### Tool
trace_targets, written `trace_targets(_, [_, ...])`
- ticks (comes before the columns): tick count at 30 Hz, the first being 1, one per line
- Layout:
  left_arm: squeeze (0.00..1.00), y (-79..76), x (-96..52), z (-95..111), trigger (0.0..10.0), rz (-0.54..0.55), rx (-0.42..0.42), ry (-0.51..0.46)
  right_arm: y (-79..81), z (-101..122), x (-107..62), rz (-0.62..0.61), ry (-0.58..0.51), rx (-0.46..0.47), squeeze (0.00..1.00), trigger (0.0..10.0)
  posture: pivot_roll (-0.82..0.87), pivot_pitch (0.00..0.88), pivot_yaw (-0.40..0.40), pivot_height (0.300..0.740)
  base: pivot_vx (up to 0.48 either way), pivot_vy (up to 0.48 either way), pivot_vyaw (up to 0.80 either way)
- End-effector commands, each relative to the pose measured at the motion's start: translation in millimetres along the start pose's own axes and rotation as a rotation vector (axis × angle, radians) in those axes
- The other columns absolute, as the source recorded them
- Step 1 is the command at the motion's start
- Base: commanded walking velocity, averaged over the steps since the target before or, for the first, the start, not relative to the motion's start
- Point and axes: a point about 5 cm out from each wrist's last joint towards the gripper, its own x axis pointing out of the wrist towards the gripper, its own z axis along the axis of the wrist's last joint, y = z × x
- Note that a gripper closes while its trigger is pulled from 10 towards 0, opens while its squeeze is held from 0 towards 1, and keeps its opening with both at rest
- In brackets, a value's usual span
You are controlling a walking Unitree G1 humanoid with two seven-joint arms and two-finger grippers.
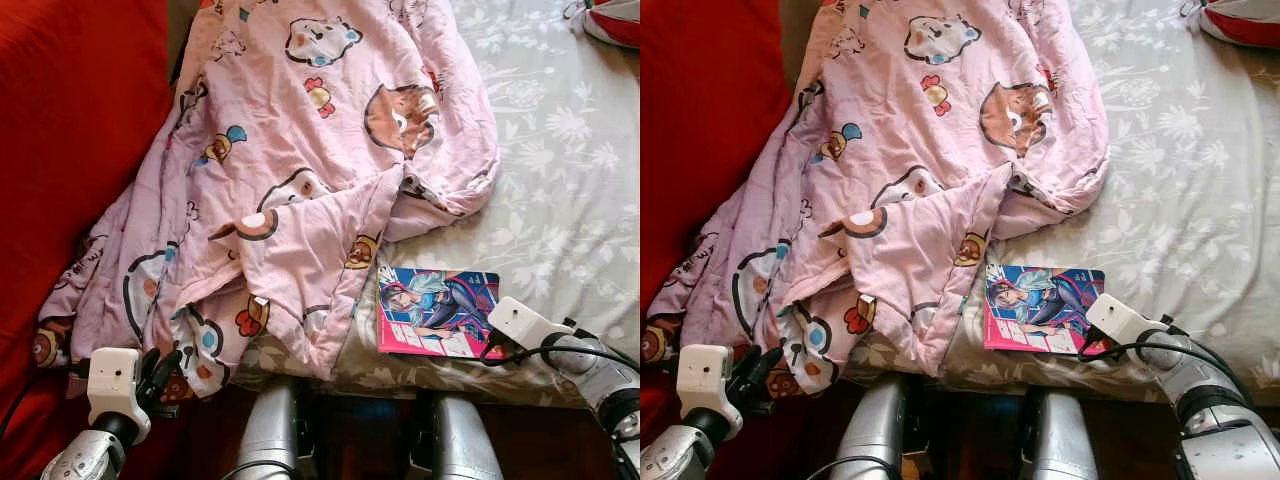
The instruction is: Clean up the room
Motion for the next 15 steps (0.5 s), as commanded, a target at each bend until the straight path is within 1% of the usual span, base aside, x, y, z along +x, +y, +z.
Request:
trace_targets(1, [0.0,4.3,-6.3,-8.5,10.0,0.016,0.024,0.053,13.0,-10.6,0.3,0.025,0.034,0.005,0.0,0.0,0.21,0.352,0.148,0.62,0.0,0.0,0.0])
trace_targets(10, [0.0,3.6,-4.6,-8.9,10.0,0.019,0.024,0.05,12.1,-12.0,0.1,-0.009,0.036,-0.007,0.0,0.0,0.2,0.344,0.144,0.62,0.0,0.0,0.0])
trace_targets(14, [0.0,3.7,-4.5,-10.1,10.0,0.027,0.019,0.048,10.3,-13.1,-0.6,-0.047,0.023,0.042,0.0,0.0,0.19,0.323,0.133,0.62,0.0,0.0,0.0])
trace_targets(15, [0.0,3.0,-3.9,-11.3,10.0,0.028,0.016,0.048,10.2,-14.3,-1.0,-0.065,0.016,0.074,0.0,0.0,0.19,0.307,0.125,0.62,0.0,0.0,0.0])
